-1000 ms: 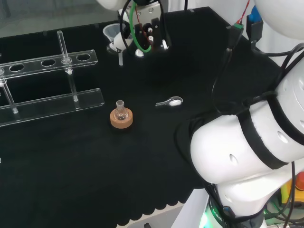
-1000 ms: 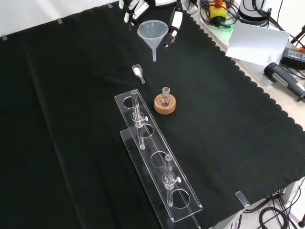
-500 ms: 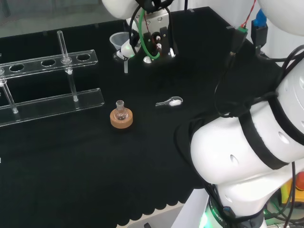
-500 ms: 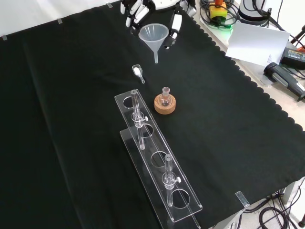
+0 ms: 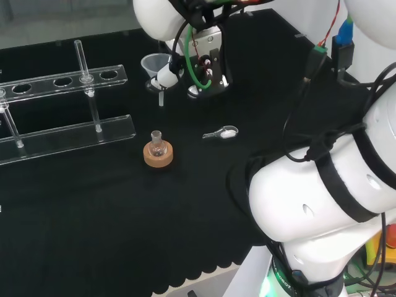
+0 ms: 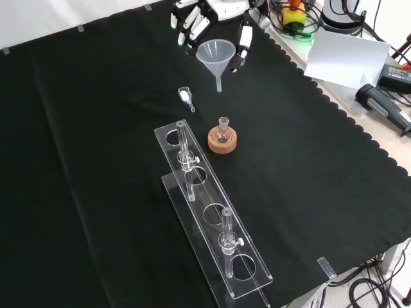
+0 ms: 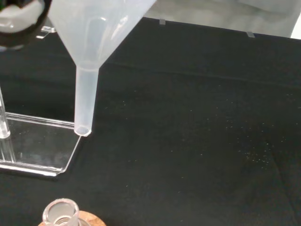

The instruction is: Place the funnel on the round-bottom flask.

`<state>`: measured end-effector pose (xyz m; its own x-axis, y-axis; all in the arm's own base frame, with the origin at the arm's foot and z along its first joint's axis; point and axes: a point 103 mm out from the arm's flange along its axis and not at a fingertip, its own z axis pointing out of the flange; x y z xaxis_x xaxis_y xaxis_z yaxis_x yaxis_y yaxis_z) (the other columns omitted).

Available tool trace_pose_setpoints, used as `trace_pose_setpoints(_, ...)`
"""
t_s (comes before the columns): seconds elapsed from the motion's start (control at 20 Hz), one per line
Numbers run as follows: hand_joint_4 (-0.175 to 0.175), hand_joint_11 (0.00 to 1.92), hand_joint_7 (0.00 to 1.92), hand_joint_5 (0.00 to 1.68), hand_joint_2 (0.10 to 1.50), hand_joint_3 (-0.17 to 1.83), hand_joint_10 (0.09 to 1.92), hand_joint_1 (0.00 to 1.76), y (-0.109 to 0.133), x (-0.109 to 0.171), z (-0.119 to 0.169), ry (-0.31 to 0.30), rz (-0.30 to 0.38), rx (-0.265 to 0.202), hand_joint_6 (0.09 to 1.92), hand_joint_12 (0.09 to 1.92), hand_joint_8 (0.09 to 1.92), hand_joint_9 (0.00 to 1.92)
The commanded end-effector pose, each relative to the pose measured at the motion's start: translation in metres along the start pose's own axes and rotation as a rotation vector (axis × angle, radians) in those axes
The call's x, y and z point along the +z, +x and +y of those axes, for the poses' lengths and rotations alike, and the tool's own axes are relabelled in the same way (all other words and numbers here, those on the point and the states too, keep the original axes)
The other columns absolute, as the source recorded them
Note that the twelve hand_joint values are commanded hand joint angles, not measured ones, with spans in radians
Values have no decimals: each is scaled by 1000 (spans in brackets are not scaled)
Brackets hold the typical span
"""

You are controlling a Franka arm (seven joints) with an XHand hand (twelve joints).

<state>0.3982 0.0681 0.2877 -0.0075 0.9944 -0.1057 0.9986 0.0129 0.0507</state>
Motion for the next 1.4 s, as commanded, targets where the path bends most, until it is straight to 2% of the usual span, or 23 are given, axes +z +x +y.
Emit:
trace_pose_setpoints(0.05,99,0,1136,800,534,550,352,830,5,15,2,12,7,-25,674,1318,452,788)
trace_pose_setpoints(0.6,100,0,1139,806,532,562,351,835,12,34,12,23,-10,-29,673,1322,452,794)
trace_pose_setpoints(1.0,102,0,1144,811,532,572,350,839,5,51,8,48,22,-6,672,1326,453,797)
trace_pose_setpoints(1.4,104,0,1147,818,530,582,348,838,12,57,2,5,53,-9,672,1329,453,800)
